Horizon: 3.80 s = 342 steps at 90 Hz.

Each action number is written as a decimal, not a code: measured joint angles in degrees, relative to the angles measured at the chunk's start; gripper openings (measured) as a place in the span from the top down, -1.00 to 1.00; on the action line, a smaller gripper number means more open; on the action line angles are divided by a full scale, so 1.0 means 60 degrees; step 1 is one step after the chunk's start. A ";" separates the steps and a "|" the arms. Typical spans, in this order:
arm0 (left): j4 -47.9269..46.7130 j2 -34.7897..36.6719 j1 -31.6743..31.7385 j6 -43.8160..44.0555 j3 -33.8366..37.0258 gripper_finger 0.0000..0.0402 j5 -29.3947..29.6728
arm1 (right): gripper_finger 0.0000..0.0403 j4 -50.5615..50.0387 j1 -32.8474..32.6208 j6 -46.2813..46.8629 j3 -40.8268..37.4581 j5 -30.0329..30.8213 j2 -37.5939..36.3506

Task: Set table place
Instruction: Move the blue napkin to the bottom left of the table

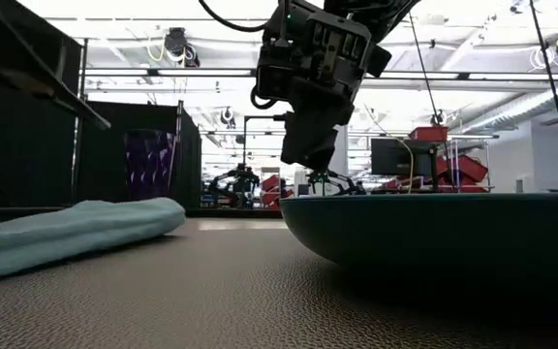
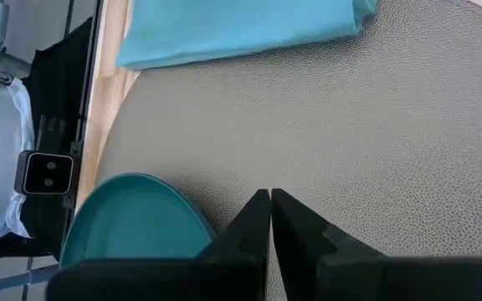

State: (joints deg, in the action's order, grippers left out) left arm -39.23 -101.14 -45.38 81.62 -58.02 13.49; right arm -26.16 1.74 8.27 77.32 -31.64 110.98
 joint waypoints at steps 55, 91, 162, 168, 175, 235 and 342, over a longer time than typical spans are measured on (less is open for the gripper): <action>-0.2163 0.0069 -0.0872 0.0421 -0.1402 1.00 0.1143 | 1.00 -0.0857 -0.0252 -0.0155 0.0905 0.0035 0.0004; -0.2926 0.0007 -0.2464 0.1169 -0.1319 1.00 0.2871 | 1.00 -0.0585 -0.1449 0.1204 0.1923 0.1095 0.0000; -0.5327 0.0125 -0.1134 0.1454 -0.1310 1.00 0.3054 | 1.00 -0.4273 -0.3366 0.3914 0.1920 0.7091 -0.0391; -0.6149 0.0430 -0.1588 0.2896 -0.1308 1.00 0.3635 | 1.00 -0.5354 -0.3917 0.4620 0.1883 0.8899 -0.0674; -0.6625 0.0812 -0.2299 0.4601 -0.1263 1.00 0.4954 | 1.00 -0.5644 -0.4665 0.5045 0.1676 1.0481 -0.1065; -0.5549 0.1499 -0.1455 0.5458 -0.0241 1.00 0.6528 | 1.00 0.8553 -0.4138 0.1281 -0.8125 0.8268 -0.7314; -0.2475 0.1251 -0.0566 0.6543 -0.0081 0.46 0.3139 | 0.06 0.7382 -0.3748 0.2269 -0.7573 0.6770 -0.7348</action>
State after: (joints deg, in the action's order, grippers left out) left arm -54.08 -93.63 -48.77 120.88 -58.50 32.32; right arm 18.13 -20.75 21.89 31.88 8.98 66.89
